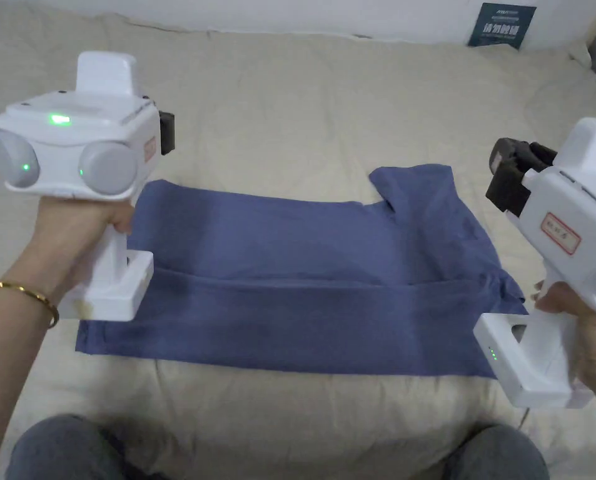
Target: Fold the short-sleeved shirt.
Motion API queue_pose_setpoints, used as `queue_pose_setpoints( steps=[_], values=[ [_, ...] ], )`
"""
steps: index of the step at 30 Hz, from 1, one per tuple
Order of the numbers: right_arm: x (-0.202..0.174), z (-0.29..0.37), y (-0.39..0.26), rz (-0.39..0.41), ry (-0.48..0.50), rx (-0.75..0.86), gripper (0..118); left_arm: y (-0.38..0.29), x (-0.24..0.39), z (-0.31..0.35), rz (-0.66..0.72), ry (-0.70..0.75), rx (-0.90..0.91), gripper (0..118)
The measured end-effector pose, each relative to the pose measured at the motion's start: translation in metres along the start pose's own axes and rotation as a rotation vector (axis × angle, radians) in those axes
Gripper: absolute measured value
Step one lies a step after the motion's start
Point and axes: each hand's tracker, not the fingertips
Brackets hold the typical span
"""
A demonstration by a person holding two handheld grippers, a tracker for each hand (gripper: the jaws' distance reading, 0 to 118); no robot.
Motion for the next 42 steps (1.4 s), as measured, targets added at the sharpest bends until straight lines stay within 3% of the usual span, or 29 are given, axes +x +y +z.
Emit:
queue_pose_setpoints(
  steps=[2,4,6,7,15,16,18,22,23,25,28,33,34,35,37,38,40,42],
  values=[
    [0.004,-0.013,0.000,0.005,0.008,-0.012,1,0.009,-0.009,-0.033,0.054,-0.027,-0.103,43],
    [0.004,-0.027,-0.002,0.005,0.018,-0.042,1,0.014,-0.014,-0.064,0.093,-0.044,-0.217,87],
    [0.005,-0.042,-0.004,0.007,0.016,-0.060,1,0.011,-0.018,-0.101,0.078,-0.032,-0.311,114],
    [0.003,-0.047,-0.005,0.010,0.014,-0.070,1,0.008,-0.019,-0.117,0.066,-0.026,-0.344,118],
    [0.012,-0.101,-0.026,0.016,-0.002,-0.173,1,-0.047,-0.031,-0.248,0.014,0.024,-0.621,118],
    [0.013,-0.106,-0.029,0.019,-0.007,-0.185,1,-0.053,-0.032,-0.257,0.030,0.028,-0.640,116],
    [0.016,-0.116,-0.036,0.024,-0.013,-0.208,1,-0.064,-0.036,-0.275,0.069,0.041,-0.651,102],
    [0.030,-0.126,-0.046,-0.014,-0.022,-0.246,1,-0.077,-0.037,-0.292,0.072,0.070,-0.699,51],
    [0.020,-0.121,-0.044,-0.018,-0.021,-0.243,1,-0.076,-0.036,-0.289,0.119,0.015,-0.696,40],
    [0.018,-0.122,-0.043,0.000,-0.037,-0.251,1,-0.072,-0.028,-0.280,0.072,0.004,-0.665,2],
    [0.018,-0.124,-0.035,-0.075,-0.013,-0.287,1,-0.071,-0.017,-0.271,-0.018,-0.016,-0.663,2],
    [0.035,-0.160,-0.003,-0.057,-0.012,-0.369,2,-0.043,-0.022,-0.233,0.037,-0.053,-0.499,2],
    [0.040,-0.173,0.002,-0.059,-0.003,-0.400,10,-0.037,-0.023,-0.224,0.042,-0.063,-0.473,2],
    [0.050,-0.188,0.005,-0.065,0.006,-0.441,27,-0.032,-0.025,-0.215,0.049,-0.069,-0.449,2],
    [0.059,-0.223,0.007,-0.058,0.004,-0.561,85,-0.025,-0.029,-0.202,0.050,-0.084,-0.416,2],
    [0.062,-0.235,0.005,-0.060,-0.017,-0.584,101,-0.024,-0.030,-0.195,0.051,-0.087,-0.406,2],
    [0.072,-0.266,-0.005,-0.049,-0.059,-0.655,112,-0.020,-0.026,-0.180,0.060,-0.090,-0.392,2],
    [0.080,-0.293,-0.021,-0.040,-0.078,-0.747,114,-0.021,-0.026,-0.176,0.070,-0.099,-0.385,2]
  ],
)
